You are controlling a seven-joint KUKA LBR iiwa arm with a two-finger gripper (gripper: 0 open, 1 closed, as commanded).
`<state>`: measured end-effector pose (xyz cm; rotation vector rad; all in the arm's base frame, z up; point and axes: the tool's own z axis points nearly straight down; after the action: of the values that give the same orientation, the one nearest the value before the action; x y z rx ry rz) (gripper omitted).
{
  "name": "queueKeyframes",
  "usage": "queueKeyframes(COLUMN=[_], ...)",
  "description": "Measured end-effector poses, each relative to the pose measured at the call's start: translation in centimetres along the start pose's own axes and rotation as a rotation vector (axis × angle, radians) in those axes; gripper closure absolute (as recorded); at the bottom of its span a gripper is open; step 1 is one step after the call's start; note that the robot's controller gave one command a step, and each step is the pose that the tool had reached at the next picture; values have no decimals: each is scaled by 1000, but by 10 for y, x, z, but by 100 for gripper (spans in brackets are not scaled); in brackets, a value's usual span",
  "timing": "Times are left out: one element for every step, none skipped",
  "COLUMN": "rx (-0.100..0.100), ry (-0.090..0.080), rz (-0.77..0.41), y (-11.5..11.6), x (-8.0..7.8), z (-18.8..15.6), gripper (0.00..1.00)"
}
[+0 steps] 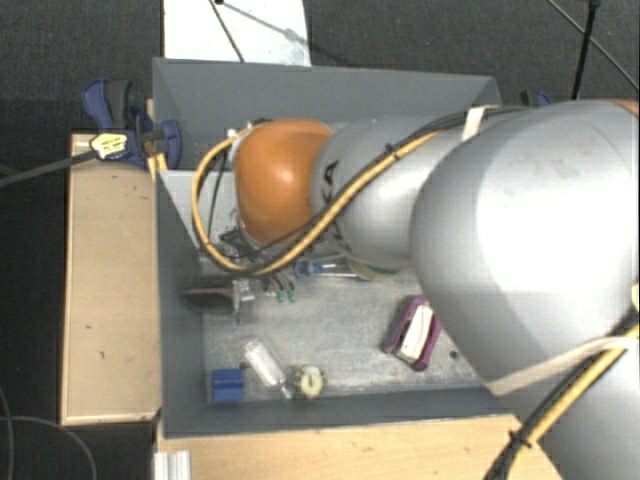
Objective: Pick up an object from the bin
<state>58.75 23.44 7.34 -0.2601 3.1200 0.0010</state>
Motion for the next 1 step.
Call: queueKeyframes(rx=[-2], ry=[-3], rz=[-65], y=[-4], x=[-7], z=[-146], gripper=[100])
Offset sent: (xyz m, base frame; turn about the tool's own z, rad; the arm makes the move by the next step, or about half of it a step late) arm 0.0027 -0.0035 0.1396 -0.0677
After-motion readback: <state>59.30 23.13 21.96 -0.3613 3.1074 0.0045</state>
